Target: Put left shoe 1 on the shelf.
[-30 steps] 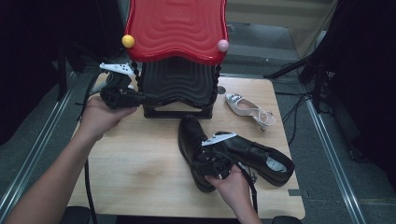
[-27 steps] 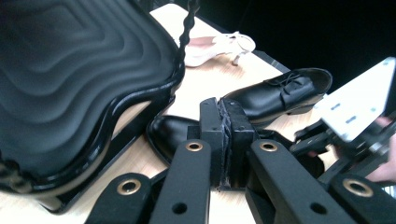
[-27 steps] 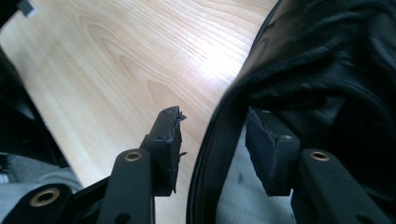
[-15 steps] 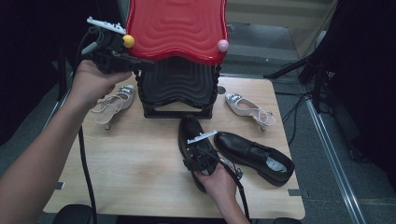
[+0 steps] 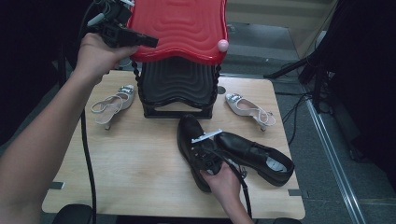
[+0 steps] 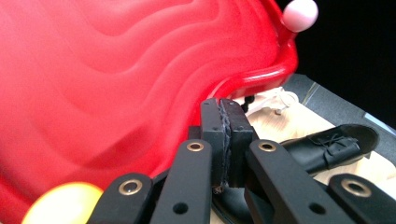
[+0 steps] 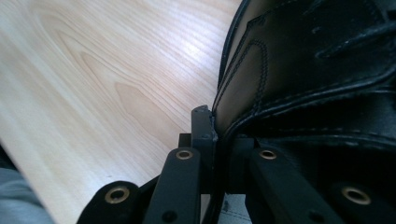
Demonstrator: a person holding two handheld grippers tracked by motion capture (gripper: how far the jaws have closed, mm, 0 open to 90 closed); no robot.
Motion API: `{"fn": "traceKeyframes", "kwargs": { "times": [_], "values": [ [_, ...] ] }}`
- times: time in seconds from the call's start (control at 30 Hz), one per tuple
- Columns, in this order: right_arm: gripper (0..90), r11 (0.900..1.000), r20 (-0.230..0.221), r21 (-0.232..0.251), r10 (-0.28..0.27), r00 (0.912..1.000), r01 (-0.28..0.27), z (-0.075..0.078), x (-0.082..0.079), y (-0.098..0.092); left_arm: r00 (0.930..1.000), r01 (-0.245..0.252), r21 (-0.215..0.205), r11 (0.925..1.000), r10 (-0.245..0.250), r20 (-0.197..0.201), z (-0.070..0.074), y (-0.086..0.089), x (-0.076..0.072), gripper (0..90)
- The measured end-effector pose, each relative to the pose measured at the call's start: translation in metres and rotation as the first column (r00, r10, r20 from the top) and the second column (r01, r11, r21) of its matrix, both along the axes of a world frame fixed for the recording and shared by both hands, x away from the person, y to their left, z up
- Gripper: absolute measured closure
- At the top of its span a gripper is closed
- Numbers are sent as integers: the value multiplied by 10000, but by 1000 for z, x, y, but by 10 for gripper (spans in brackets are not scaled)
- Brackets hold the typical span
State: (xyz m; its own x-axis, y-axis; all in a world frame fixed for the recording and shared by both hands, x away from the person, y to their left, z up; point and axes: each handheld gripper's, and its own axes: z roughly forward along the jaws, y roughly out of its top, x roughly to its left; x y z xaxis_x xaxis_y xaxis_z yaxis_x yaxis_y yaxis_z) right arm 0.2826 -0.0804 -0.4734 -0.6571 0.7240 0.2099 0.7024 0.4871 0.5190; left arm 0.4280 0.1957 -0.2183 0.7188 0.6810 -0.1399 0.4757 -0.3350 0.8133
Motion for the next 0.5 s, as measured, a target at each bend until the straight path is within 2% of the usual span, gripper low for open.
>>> {"fn": "traceKeyframes", "kwargs": {
  "times": [0.03,0.1,0.13,0.17,0.23,0.33,0.43,0.5],
  "values": [
    [872,9995,-112,311,-112,9999,116,2,2,-5,10000,-61,12,10000,61,41,0,-2,3,896],
    [873,9978,-119,631,-178,9998,185,7,4,-15,9999,-144,81,9999,144,-10,-2,-3,7,898],
    [873,9952,-51,965,-188,9998,192,11,6,-23,9998,-196,30,9998,196,-92,-3,-4,9,898],
    [873,9952,-51,965,-188,9998,192,11,6,-23,9997,-192,78,9998,193,-161,-5,-4,12,898],
    [873,9907,-180,1358,-56,9998,80,14,8,-30,9993,-293,121,9995,296,-219,-8,-4,15,899],
    [872,9860,-191,1665,51,9998,-19,18,10,-35,9990,-403,188,9990,407,-191,-11,-4,18,899],
    [872,9847,-111,1742,25,9999,-5,23,10,-37,9990,-399,189,9990,403,-180,-13,-3,21,899],
    [872,9828,91,1841,109,9999,-124,34,10,-41,9989,-410,121,9991,413,-212,-14,-1,22,899]
  ]
}}
